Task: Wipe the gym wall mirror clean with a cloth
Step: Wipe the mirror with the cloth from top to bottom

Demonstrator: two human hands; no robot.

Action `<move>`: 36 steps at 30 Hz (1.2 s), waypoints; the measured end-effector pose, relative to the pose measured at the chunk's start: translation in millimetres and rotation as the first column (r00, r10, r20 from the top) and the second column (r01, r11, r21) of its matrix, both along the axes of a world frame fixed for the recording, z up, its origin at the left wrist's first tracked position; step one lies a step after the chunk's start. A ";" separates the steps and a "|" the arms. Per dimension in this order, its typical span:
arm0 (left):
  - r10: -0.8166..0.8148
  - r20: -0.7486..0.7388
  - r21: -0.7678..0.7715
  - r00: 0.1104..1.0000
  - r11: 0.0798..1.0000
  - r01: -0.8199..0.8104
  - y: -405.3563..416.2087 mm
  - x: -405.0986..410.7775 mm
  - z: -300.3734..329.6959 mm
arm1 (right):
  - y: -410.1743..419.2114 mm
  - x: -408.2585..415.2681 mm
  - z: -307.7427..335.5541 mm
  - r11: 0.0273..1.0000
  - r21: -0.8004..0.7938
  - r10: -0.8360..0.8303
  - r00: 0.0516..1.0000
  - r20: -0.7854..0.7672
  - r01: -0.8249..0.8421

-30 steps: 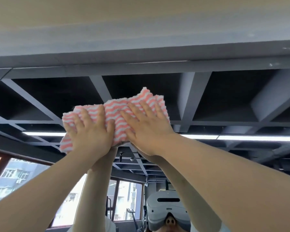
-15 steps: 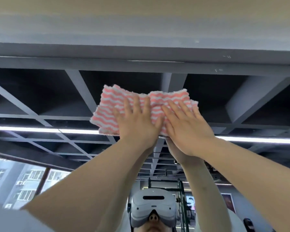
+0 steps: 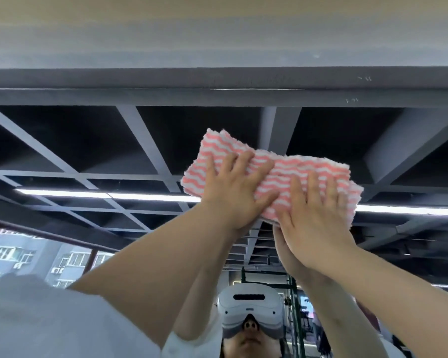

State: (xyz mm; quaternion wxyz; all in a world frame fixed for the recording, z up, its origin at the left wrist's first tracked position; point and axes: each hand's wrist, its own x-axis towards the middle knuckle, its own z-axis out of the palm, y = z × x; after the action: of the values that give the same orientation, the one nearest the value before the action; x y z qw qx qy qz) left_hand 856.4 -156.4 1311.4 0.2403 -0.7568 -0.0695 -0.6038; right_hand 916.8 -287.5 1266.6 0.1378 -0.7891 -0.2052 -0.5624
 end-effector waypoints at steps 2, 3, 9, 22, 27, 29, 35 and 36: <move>-0.009 0.015 -0.085 1.000 0.996 0.010 16.0 -8.0 4.5 | 13.5 -8.2 7.4 1.000 0.010 0.013 1.000 0.009 -0.013; -0.007 0.025 -0.111 1.000 0.994 0.010 24.5 -11.8 4.5 | 20.4 -10.9 11.1 1.000 0.015 0.021 1.000 0.021 -0.022; 0.057 0.057 -0.140 0.997 0.989 -0.048 75.4 -37.5 -11.4 | 66.6 -29.8 23.5 0.991 -0.058 0.123 0.989 0.083 -0.118; -0.100 0.207 -0.200 0.973 0.969 0.142 100.2 -32.8 -152.3 | 83.2 -40.1 -56.2 0.934 -0.330 0.216 0.953 0.213 -0.138; -0.168 0.110 -0.142 0.980 0.973 0.183 36.4 -10.6 -151.8 | 20.3 -12.7 -78.8 0.976 -0.204 0.105 0.985 0.136 -0.076; -0.143 0.035 -0.104 0.989 0.984 0.146 12.9 -3.6 -138.1 | -6.8 -2.6 -75.2 0.993 -0.109 0.047 0.999 0.014 -0.045; -0.036 -0.095 -0.032 0.995 0.999 0.033 1.2 -0.7 -90.7 | -21.2 -5.7 -41.3 0.997 0.072 0.036 0.984 -0.175 -0.024; -0.019 -0.097 -0.040 0.995 0.999 0.015 6.6 -3.3 -85.7 | -13.8 -8.3 -37.4 0.998 0.063 0.038 0.987 -0.153 -0.028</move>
State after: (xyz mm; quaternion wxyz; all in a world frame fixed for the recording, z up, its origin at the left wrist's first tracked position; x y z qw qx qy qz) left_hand 853.2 -149.8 1225.7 0.2235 -0.7905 -0.0629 -0.5667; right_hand 908.5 -301.3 1229.2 0.1865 -0.8222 -0.1897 -0.5032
